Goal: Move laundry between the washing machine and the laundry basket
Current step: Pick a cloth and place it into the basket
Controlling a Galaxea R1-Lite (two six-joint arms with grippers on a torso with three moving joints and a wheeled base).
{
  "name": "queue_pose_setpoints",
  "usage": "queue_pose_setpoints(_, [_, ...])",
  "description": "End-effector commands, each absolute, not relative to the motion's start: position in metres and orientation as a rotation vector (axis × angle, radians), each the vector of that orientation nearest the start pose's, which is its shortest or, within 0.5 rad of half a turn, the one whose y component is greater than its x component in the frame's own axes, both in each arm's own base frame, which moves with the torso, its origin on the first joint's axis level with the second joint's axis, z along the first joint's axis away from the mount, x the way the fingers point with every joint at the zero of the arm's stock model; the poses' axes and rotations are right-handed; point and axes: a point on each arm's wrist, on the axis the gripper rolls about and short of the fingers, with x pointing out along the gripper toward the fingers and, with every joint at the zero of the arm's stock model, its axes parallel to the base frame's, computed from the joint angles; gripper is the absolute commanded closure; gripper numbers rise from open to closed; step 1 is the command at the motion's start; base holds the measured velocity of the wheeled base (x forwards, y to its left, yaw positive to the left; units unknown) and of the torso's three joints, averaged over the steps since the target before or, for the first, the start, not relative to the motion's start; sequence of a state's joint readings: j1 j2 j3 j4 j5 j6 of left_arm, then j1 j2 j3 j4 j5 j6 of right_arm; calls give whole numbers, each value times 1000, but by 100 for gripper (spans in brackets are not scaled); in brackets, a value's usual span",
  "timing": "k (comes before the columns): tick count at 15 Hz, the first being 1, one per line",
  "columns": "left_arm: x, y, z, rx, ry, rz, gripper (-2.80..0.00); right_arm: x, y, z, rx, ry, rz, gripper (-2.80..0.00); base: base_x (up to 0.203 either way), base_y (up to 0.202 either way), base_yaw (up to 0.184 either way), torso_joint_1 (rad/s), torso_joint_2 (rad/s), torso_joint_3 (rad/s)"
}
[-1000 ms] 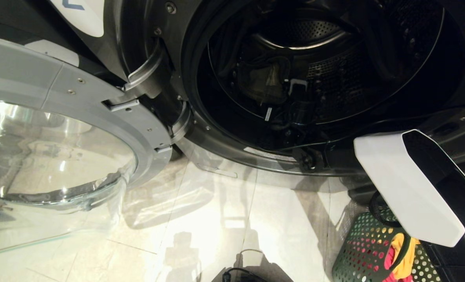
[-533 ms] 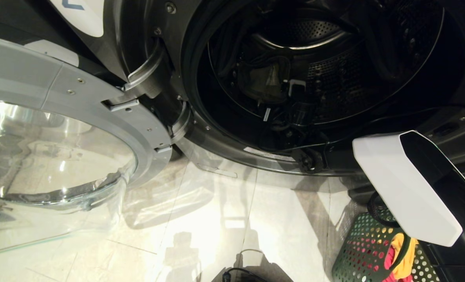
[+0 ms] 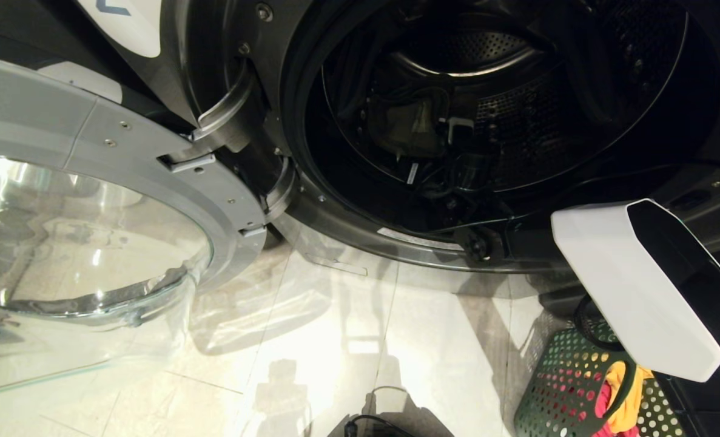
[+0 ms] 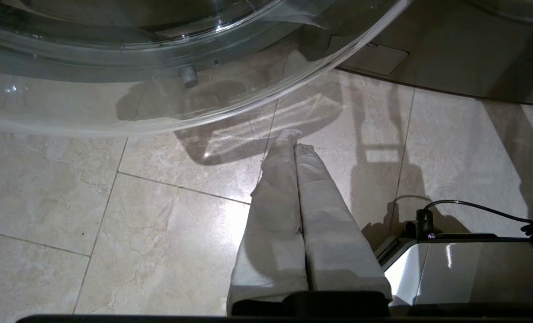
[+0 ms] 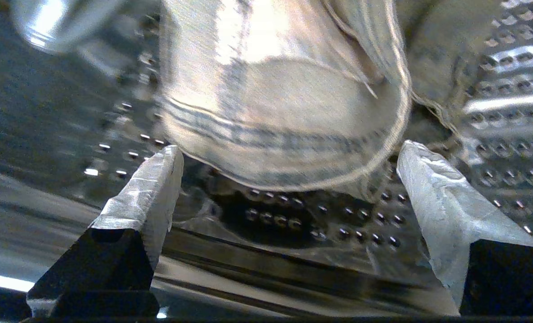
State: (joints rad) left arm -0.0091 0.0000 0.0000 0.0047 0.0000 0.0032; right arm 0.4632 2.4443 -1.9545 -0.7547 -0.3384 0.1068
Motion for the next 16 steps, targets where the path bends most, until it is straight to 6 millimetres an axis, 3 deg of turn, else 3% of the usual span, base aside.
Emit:
queue_pose_setpoints(1, [-23, 0, 75, 3, 6, -9, 0, 466, 220, 209, 213, -251, 136, -280, 0, 0, 0, 0, 0, 0])
queue_pose_setpoints(7, [-23, 0, 75, 3, 6, -9, 0, 466, 213, 219, 231, -306, 232, -280, 0, 0, 0, 0, 0, 0])
queue_pose_setpoints(16, [-23, 0, 75, 3, 6, -9, 0, 471, 207, 215, 217, -301, 291, -280, 0, 0, 0, 0, 0, 0])
